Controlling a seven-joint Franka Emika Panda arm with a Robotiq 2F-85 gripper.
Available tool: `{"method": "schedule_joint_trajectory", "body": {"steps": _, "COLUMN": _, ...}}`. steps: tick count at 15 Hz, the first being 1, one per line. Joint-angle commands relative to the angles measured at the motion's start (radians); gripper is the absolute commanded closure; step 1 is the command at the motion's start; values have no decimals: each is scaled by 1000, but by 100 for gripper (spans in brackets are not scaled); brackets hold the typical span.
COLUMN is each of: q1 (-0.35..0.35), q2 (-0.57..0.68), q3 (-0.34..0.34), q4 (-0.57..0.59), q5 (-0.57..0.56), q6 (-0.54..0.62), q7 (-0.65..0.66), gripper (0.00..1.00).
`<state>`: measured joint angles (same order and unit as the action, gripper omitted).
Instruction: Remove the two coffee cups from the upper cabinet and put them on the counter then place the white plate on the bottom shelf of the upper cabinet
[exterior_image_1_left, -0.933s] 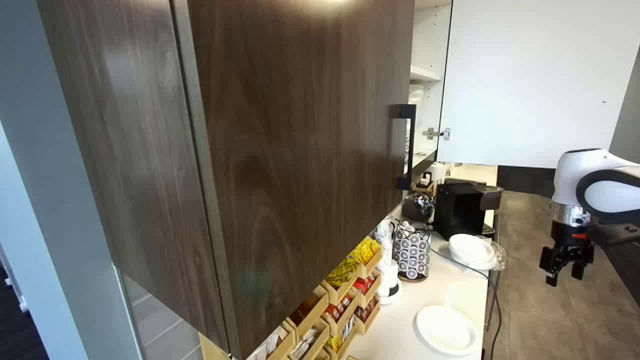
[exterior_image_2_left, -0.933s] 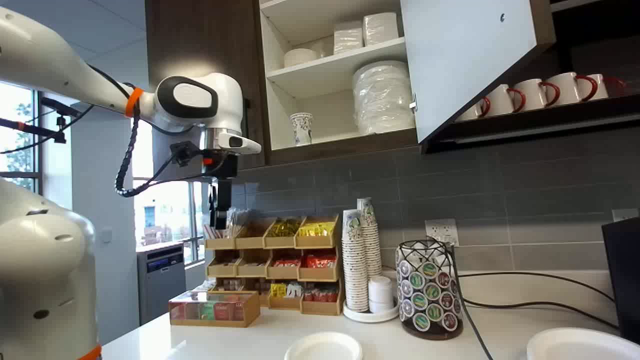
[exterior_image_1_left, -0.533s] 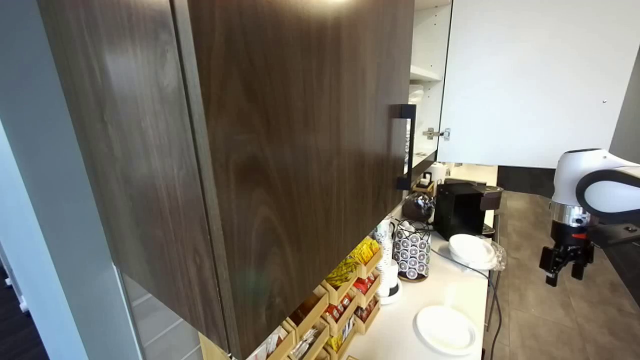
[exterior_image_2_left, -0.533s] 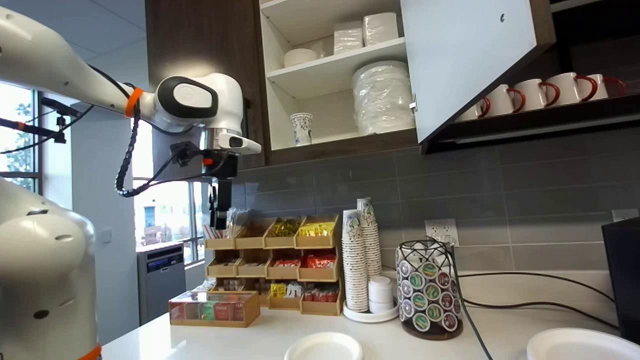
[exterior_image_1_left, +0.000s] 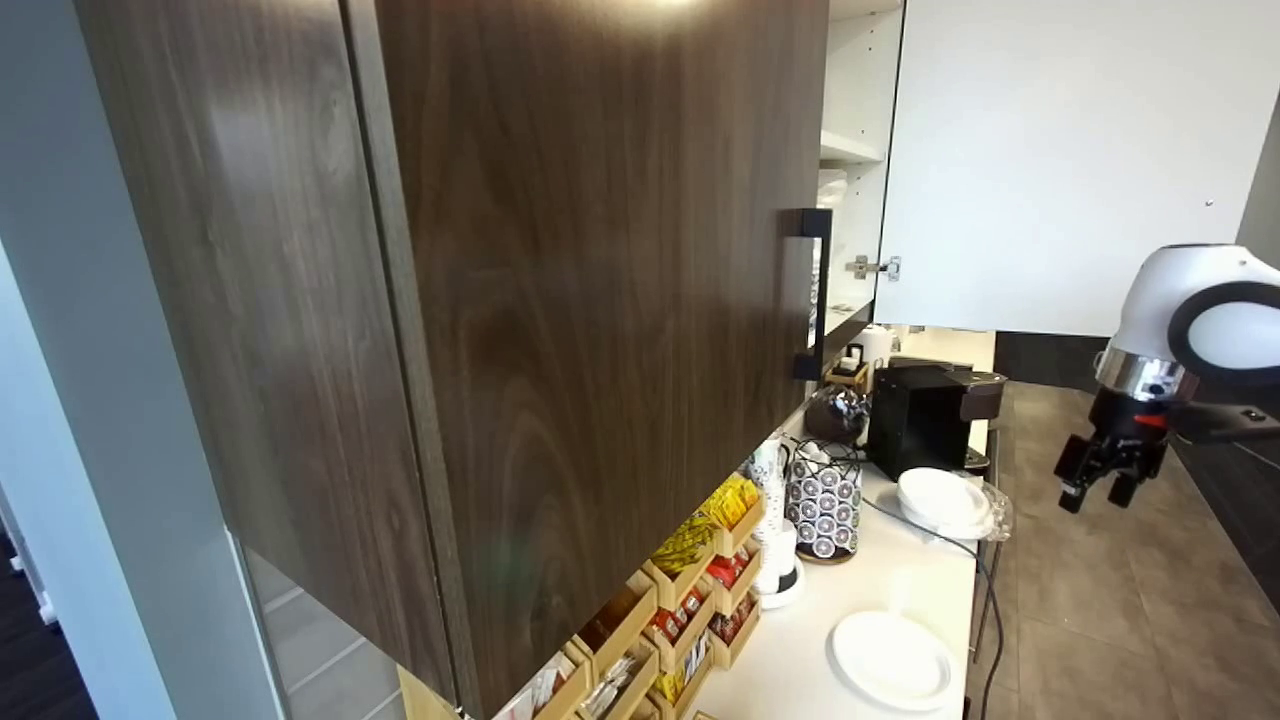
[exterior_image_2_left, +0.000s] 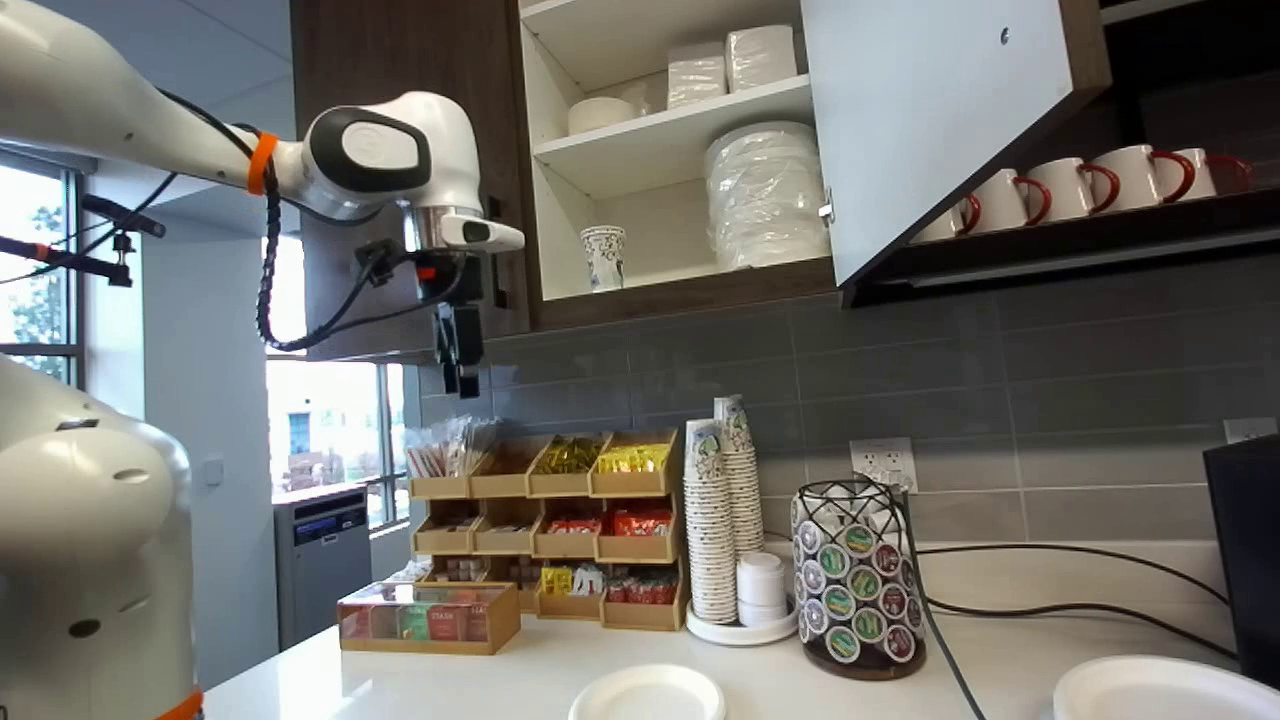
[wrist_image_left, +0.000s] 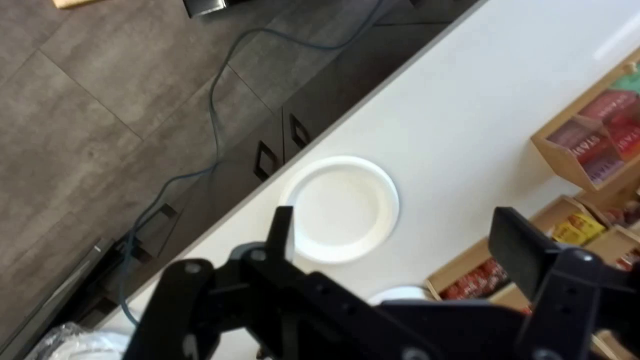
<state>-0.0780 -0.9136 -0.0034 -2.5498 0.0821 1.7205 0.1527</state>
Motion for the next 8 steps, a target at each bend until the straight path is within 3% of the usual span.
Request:
{"method": "schedule_joint_trajectory", "body": {"steps": 1, "q1": 10, "q2": 42, "q3": 23, "q4": 156, "q5": 69, "q6": 29, "q7": 55, "gripper": 0}}
{"method": "schedule_joint_trajectory", "body": {"steps": 8, "q1": -31, "q2": 226, "q3": 186, "q4": 489, "q5": 60, "q6": 203, "q7": 297, "gripper": 0}}
